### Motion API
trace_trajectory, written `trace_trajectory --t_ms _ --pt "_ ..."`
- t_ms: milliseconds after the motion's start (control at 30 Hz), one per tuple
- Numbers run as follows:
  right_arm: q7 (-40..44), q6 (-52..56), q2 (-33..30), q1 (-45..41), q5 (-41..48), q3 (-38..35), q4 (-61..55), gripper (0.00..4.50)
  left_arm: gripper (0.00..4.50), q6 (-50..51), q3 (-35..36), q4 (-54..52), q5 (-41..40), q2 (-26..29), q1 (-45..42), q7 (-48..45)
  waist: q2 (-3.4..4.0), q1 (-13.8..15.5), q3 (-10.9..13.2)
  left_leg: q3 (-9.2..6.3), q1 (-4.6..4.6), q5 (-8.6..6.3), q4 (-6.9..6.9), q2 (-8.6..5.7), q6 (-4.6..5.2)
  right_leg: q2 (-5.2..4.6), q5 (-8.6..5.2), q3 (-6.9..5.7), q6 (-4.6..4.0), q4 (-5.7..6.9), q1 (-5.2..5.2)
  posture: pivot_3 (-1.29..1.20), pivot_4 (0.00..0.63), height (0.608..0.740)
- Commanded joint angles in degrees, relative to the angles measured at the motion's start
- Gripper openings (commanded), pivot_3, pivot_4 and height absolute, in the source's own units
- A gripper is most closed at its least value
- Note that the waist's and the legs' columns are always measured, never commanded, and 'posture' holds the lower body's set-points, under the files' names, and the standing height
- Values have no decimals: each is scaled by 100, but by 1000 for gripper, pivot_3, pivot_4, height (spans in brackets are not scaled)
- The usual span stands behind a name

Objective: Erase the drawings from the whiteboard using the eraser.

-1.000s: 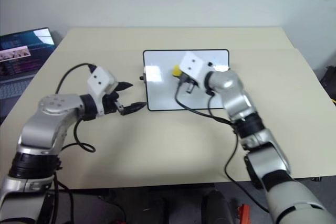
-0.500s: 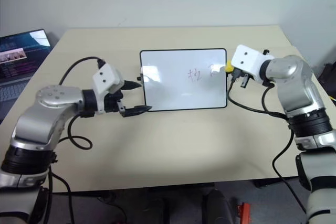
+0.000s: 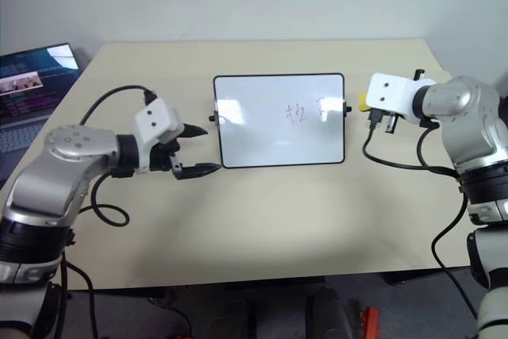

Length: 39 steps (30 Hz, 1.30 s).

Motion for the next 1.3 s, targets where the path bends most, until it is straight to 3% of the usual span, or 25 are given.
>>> trace_trajectory --t_ms 33,300,767,1300 --pt "-294 -118 71 -401 -25 -237 133 533 4500 -202 222 -34 105 35 -129 174 0 -6 0 0 0 0 1 0 0 0 0 0 0 1 0 0 150 740" --pt "-938 270 723 -828 425 -744 373 532 4500 -408 262 173 95 -177 -364 386 0 0 0 -2 -5 0 23 -2 0 0 2 0 -1 6 2 0 150 740" --pt "-1543 438 918 -1141 473 -929 649 528 4500 -953 409 825 330 -647 -1040 1109 0 -10 0 -4 -8 0 41 -3 0 0 5 -1 1 11 5 0 150 740" --pt "-1242 559 864 -899 448 -857 338 527 4500 -836 293 710 305 -704 -1018 847 0 -9 0 -4 -9 0 47 -4 0 0 5 -1 2 16 6 0 150 740"
